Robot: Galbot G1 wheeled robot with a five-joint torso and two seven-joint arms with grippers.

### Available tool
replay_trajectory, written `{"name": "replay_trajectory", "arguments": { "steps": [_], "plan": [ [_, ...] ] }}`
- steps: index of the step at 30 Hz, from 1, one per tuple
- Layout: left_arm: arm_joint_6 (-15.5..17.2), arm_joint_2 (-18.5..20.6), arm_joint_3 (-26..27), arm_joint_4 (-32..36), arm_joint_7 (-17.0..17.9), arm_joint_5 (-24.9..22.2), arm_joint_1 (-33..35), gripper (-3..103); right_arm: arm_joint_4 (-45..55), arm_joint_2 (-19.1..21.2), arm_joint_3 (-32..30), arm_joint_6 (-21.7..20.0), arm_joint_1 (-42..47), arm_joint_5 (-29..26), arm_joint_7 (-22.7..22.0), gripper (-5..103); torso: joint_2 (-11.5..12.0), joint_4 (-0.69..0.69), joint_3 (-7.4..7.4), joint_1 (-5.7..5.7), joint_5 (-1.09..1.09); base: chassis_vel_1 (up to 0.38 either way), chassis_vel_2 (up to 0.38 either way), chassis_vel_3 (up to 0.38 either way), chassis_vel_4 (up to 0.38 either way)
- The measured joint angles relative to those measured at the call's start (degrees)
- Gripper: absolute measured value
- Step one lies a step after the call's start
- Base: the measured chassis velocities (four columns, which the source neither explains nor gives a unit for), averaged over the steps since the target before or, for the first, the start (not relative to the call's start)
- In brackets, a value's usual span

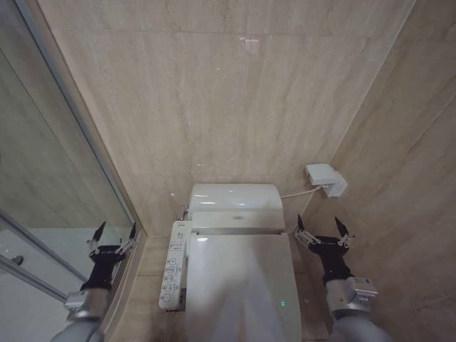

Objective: Open the toilet lid, clean the toilet bowl with a toilet brush, close the toilet lid, and flush.

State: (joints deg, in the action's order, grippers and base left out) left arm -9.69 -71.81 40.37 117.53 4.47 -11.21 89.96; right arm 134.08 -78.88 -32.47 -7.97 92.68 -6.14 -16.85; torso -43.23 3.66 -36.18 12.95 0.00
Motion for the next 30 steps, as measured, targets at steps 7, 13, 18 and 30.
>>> {"name": "replay_trajectory", "arguments": {
  "steps": [7,13,18,30],
  "plan": [
    [0.11,0.25,1.49,6.19,0.10,-1.28,4.81,97,0.00,0.00,0.00,0.00,0.00,0.00,0.00,100,0.00,0.01,0.00,0.00,0.01,0.000,0.000,0.000,0.000],
    [-0.46,0.27,0.38,9.64,-0.73,-2.51,6.22,100,0.00,0.00,0.00,0.00,0.00,0.00,0.00,100,0.00,0.01,0.00,0.00,0.01,0.000,0.000,0.000,0.000],
    [2.10,-0.58,-1.23,11.88,0.16,-2.56,7.29,100,0.00,0.00,0.00,0.00,0.00,0.00,0.00,100,0.00,0.00,0.00,0.00,0.01,0.000,0.000,0.000,0.000],
    [3.60,-0.33,-2.68,12.61,0.27,-2.83,6.87,100,0.00,0.00,0.00,0.00,0.00,0.00,0.00,100,0.01,0.01,0.00,0.01,0.00,0.000,0.000,0.000,0.000]
  ]
}}
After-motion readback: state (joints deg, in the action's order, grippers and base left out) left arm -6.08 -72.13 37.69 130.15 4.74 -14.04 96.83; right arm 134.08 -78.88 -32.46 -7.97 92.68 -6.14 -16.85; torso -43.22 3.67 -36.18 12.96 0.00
